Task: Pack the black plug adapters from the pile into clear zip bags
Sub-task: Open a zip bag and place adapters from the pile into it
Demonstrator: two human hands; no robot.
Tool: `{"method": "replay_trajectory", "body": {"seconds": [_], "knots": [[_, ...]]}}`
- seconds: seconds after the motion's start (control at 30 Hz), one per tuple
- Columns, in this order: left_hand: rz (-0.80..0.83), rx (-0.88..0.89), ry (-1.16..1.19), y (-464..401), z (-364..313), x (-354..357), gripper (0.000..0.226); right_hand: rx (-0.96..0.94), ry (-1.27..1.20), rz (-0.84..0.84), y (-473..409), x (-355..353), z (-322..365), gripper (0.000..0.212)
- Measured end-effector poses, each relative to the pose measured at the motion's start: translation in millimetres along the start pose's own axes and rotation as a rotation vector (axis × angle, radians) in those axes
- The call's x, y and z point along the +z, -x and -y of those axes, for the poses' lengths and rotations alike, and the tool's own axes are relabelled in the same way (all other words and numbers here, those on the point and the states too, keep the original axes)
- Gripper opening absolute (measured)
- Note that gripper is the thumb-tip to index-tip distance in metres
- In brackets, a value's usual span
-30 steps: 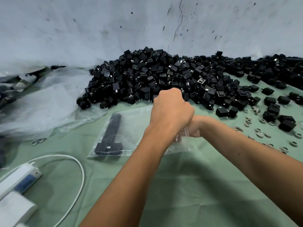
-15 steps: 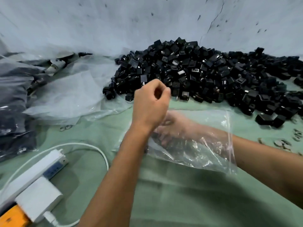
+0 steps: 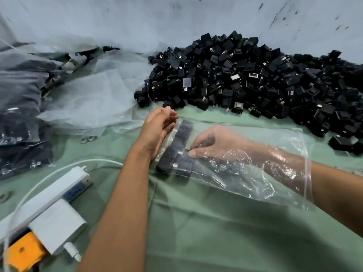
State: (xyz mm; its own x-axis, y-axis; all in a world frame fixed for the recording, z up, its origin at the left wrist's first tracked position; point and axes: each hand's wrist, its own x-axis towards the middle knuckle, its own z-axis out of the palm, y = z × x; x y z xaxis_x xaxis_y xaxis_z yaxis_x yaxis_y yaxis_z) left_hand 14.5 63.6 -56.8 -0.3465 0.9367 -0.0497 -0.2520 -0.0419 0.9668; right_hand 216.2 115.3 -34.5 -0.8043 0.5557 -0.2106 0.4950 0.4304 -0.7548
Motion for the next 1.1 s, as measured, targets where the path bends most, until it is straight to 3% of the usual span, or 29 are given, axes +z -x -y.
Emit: {"method": "replay_trajectory", "body": {"seconds": [0.17, 0.27, 0.43, 0.6, 0.8, 0.93, 1.1], "knots": [[0.022, 0.036, -0.075, 2.4, 0.6, 5.4, 0.024, -0.06, 0.027, 0.043, -7.9, -0.7, 1.5, 0.042], [0.051, 0.07, -0.158, 5.6, -1.8, 6.0, 0.025, -0.08, 0.046, 0.018, -11.0, -0.8, -2.4, 0.037], [0.174, 0.173, -0.434, 7.5, -3.5, 4.4, 0.027, -0.184, 0.05, 0.037, 4.6, -1.8, -4.9, 0.035], [0.282, 0.123, -0.535, 5.7, -3.1, 2.6, 0.035, -0.142, 0.034, 0.031, 11.0, -5.7, -4.4, 0.037], [0.193, 0.163, -0.615, 2.3, 0.4, 2.0, 0.032, -0.011, -0.061, -0.073, 41.3, -27.8, -30.4, 0.039], [0.092, 0.181, -0.661, 5.5, 0.2, -3.6, 0.022, 0.041, -0.111, -0.104, 69.8, -47.9, -53.7, 0.018], [0.01, 0.24, -0.799, 10.1, -1.6, -5.1, 0.029, 0.116, -0.28, -0.142, 113.6, -67.8, -71.3, 0.032]]}}
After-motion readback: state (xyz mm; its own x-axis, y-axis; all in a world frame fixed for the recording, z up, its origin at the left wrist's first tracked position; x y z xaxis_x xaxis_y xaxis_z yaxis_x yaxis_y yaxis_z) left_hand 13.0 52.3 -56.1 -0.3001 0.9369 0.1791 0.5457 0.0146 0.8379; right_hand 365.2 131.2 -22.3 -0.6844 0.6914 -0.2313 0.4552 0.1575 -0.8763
